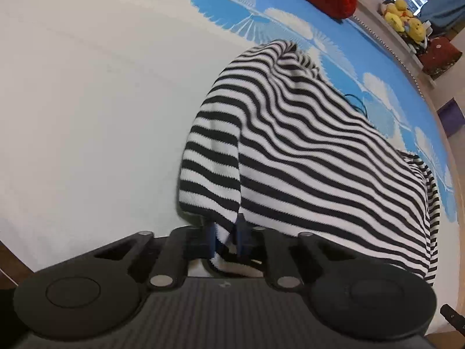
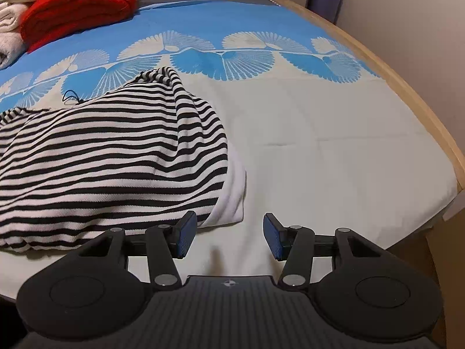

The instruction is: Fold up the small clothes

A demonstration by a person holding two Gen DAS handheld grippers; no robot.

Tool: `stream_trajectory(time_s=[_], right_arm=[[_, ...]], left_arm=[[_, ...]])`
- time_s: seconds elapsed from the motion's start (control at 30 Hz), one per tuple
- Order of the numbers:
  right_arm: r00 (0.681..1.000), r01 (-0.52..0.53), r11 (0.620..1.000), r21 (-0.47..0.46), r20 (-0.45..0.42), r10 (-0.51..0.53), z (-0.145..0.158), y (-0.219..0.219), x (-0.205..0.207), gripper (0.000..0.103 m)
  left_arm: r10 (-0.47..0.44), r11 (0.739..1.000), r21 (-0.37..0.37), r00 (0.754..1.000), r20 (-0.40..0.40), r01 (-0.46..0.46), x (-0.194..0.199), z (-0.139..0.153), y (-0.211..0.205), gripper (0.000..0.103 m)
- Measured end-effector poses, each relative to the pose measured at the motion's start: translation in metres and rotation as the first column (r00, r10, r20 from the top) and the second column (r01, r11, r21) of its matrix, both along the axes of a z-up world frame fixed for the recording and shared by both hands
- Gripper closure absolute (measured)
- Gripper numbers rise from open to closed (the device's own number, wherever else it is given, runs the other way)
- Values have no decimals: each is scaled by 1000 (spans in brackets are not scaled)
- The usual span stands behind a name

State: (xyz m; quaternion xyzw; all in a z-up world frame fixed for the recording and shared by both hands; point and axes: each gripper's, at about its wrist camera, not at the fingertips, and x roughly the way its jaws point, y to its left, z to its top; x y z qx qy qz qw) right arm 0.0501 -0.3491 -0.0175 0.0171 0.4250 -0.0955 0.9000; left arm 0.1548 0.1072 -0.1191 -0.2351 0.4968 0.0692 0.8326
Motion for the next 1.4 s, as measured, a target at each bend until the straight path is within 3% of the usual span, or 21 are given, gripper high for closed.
stream_trajectory(time_s=[0.17,0.27,0.37,0.5,0.6,0.67,0.73,0.77,0.83,0.87,0.9,1.07,1.2,1.3,1.4], right_arm=[[997,72,995,71,-3,-72,3,-14,4,51],[992,130,983,127,-9,-129,5,-26,5,51],[981,191,972,137,15,-195,9,-41,3,51],[950,294,942,162,58,-306,14,-67,-5,51],[916,377,909,178,74,-394,18,-91,-14,51],[884,432,879,201,97,-457,22,-109,-23,51],[850,481,846,232,113,-514,23,-126,-33,51],[836,497,830,253,115,-536,23,-132,-37,51],[819,514,807,291,113,-563,22,-141,-44,51],[819,513,805,299,112,-563,21,-142,-46,51],[823,507,807,305,108,-558,19,-141,-46,51],[871,429,837,339,90,-483,13,-128,-32,51],[924,322,866,383,70,-375,7,-107,-16,50],[946,258,853,455,63,-319,2,-97,-6,48],[954,230,843,486,59,-294,-1,-90,8,43]], left_arm=[[28,999,42,998,50,-31,11,43,-6,93],[-64,987,154,992,107,47,33,96,-45,94],[-209,958,234,961,183,164,56,150,-113,94],[-456,872,317,855,247,373,61,188,-240,94],[-647,750,375,723,244,545,43,181,-338,93],[-746,661,330,639,191,674,36,160,-385,84],[-805,593,205,571,159,779,33,143,-407,79],[-818,574,169,551,166,801,30,141,-409,79],[-819,571,191,536,207,799,25,149,-396,72],[-812,580,206,540,222,788,27,154,-382,61],[-798,600,216,556,232,770,30,159,-364,56],[-692,720,242,699,178,651,53,159,-267,56],[-615,774,269,782,102,574,73,133,-210,56],[-563,810,248,823,77,531,81,111,-178,56],[-530,837,207,843,85,506,95,91,-164,52]])
